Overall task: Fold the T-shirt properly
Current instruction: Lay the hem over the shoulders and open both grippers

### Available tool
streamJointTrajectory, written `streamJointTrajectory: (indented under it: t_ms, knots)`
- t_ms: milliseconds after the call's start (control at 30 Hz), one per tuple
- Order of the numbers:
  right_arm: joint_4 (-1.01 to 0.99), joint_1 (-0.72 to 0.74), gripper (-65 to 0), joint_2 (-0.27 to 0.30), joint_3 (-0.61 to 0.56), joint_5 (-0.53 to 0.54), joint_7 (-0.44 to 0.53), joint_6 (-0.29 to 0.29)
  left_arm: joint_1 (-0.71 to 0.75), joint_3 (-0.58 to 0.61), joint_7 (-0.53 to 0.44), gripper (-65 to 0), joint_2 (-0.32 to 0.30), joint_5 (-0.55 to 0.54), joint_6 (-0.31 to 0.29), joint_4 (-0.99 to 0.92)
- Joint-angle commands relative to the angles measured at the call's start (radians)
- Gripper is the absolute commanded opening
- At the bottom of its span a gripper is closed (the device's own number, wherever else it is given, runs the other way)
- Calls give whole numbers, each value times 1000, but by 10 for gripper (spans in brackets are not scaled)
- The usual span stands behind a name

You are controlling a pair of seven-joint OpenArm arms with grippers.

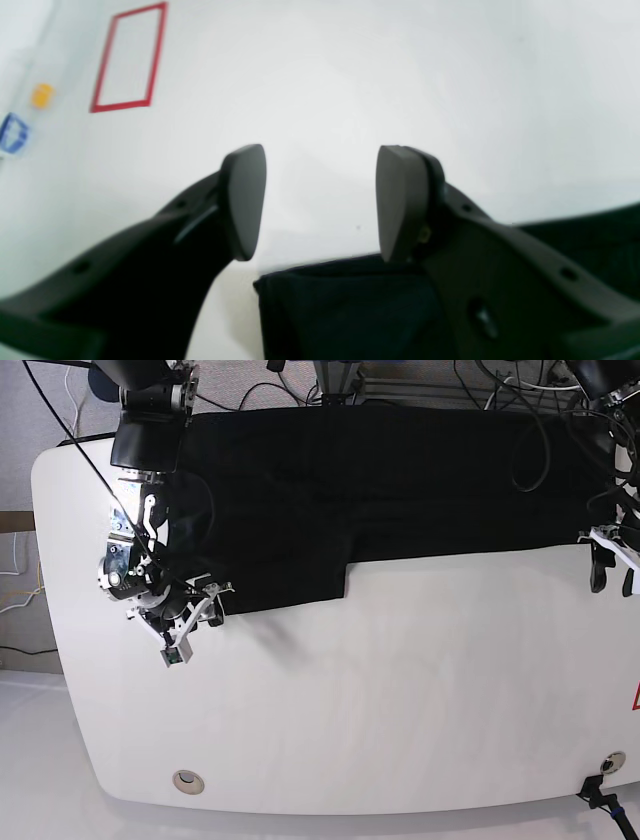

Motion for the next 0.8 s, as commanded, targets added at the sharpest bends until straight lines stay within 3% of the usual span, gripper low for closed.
streamJointTrajectory:
  t_ms: [0,167,667,700,767]
  knots:
    - [-33,21,-372,9,4,12,41,1,-10,-6,-22,-321,-25,-12,5,-4]
    - [-105,15,-372,-23,4,14,85,2,-14,-4,-22,-321,-30,-12,5,-57]
    - [-145,-17,-385,-86,-2,100,79,2,-17,-1,-22,-321,-30,-12,5,-61]
    - [-145,-19,-411,-87,-5,101,79,2,-17,-1,-22,-321,-30,-12,5,-61]
    - [-145,-19,-543,-87,-39,101,79,2,-17,-1,-22,-321,-30,-10,5,-61]
